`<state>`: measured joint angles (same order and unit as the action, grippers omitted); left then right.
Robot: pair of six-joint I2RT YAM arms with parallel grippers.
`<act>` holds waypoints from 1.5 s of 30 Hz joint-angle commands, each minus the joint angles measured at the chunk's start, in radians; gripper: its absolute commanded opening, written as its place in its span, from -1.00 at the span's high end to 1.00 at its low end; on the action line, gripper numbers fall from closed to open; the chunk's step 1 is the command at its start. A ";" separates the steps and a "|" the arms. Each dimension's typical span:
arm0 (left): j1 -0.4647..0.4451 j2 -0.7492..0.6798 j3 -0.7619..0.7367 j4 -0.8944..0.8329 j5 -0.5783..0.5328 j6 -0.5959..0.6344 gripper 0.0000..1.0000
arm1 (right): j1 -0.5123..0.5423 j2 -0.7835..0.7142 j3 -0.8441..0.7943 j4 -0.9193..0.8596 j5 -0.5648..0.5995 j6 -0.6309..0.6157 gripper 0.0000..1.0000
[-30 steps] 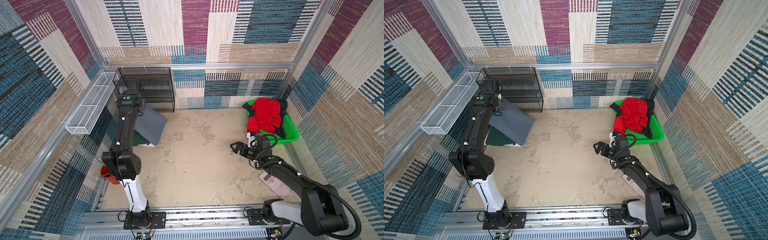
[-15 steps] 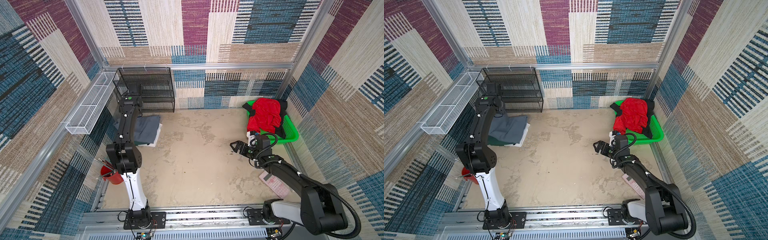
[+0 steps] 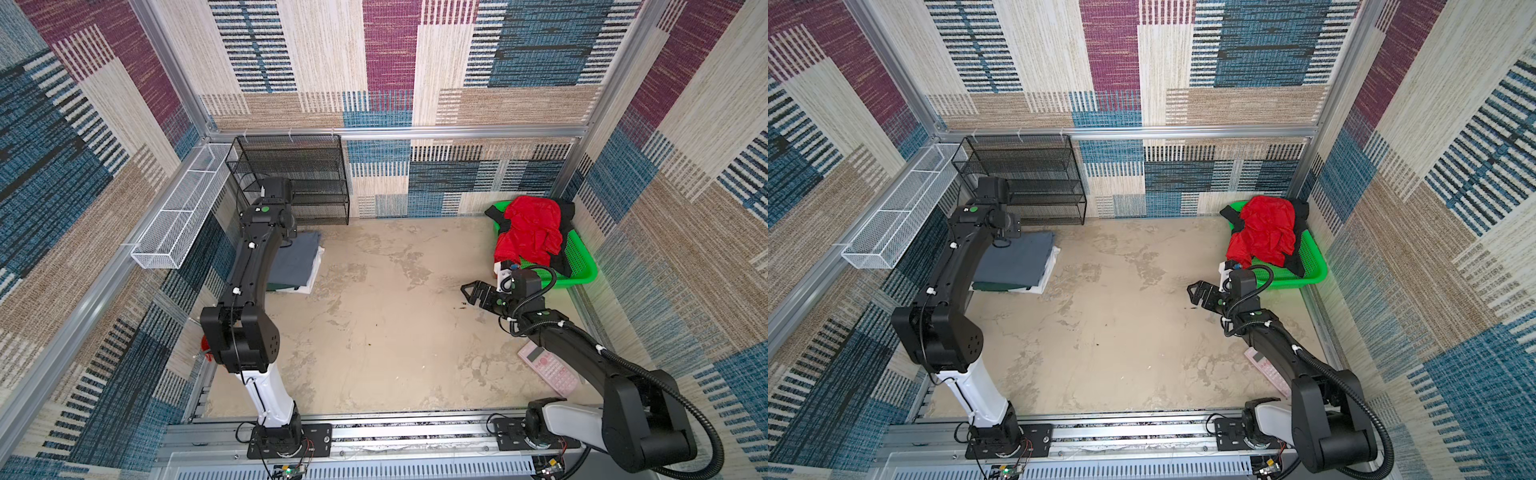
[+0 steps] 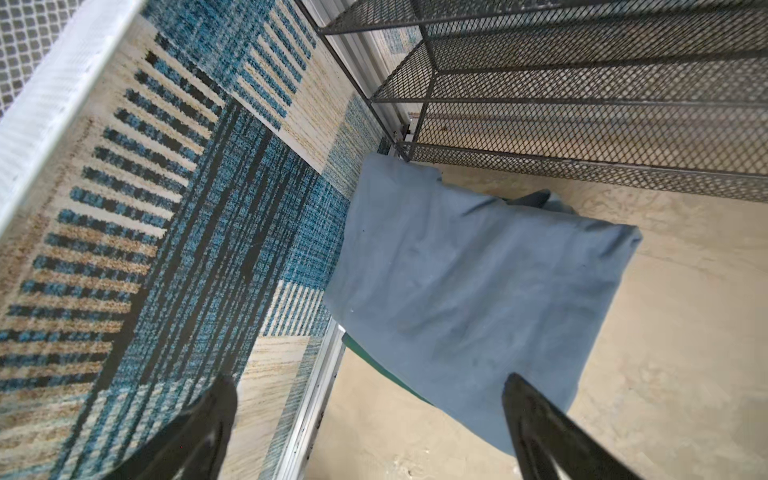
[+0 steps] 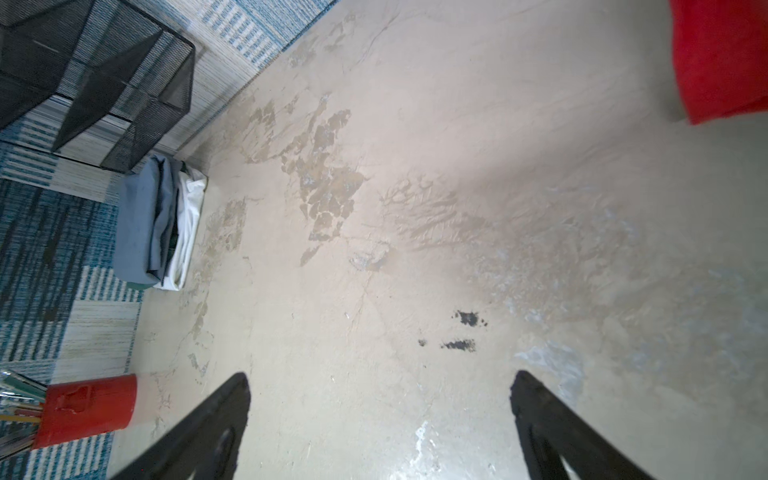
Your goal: Fold and stack the t-shirts
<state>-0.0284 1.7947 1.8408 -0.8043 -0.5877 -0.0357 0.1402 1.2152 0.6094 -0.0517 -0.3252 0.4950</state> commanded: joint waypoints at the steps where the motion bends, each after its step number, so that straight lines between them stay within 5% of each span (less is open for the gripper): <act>1: -0.038 -0.113 -0.171 0.112 0.067 -0.099 -1.00 | 0.001 -0.039 -0.003 -0.010 0.094 -0.029 -0.97; 6: -0.130 -0.379 -0.594 0.404 0.073 -0.204 -1.00 | 0.001 -0.138 -0.003 -0.022 0.277 -0.071 -0.97; 11: -0.149 -0.546 -0.968 0.785 0.191 -0.312 -1.00 | 0.001 -0.182 0.006 0.044 0.398 -0.066 -0.97; 18: -0.151 -0.556 -1.183 1.015 0.188 -0.130 -1.00 | 0.001 -0.084 -0.051 0.239 0.409 -0.161 -0.97; 22: -0.149 -0.521 -1.299 1.182 0.130 -0.047 -1.00 | 0.001 -0.042 -0.066 0.275 0.569 -0.168 -0.97; 26: -0.148 -0.435 -1.435 1.467 0.207 0.100 -1.00 | 0.001 -0.073 -0.234 0.566 0.708 -0.248 -0.97; 32: -0.121 -0.297 -1.511 1.819 0.247 0.160 -1.00 | -0.002 -0.024 -0.421 0.977 0.824 -0.370 -0.97; 35: -0.087 -0.350 -1.483 1.661 0.284 0.099 -1.00 | -0.006 0.027 -0.434 1.038 0.796 -0.365 -0.97; 41: -0.009 -0.256 -1.438 1.675 0.322 0.023 -1.00 | -0.007 0.123 -0.472 1.317 0.756 -0.493 -0.97; 43: -0.002 -0.275 -1.414 1.584 0.333 0.010 -1.00 | -0.011 0.195 -0.512 1.477 0.741 -0.537 -0.97; 45: -0.001 -0.253 -1.437 1.677 0.331 0.022 -1.00 | -0.016 0.308 -0.539 1.681 0.701 -0.575 -0.97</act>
<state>-0.0330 1.5314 0.4080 0.8230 -0.2764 0.0132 0.1276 1.4509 0.0929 1.3151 0.4263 0.0090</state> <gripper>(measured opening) 0.998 0.984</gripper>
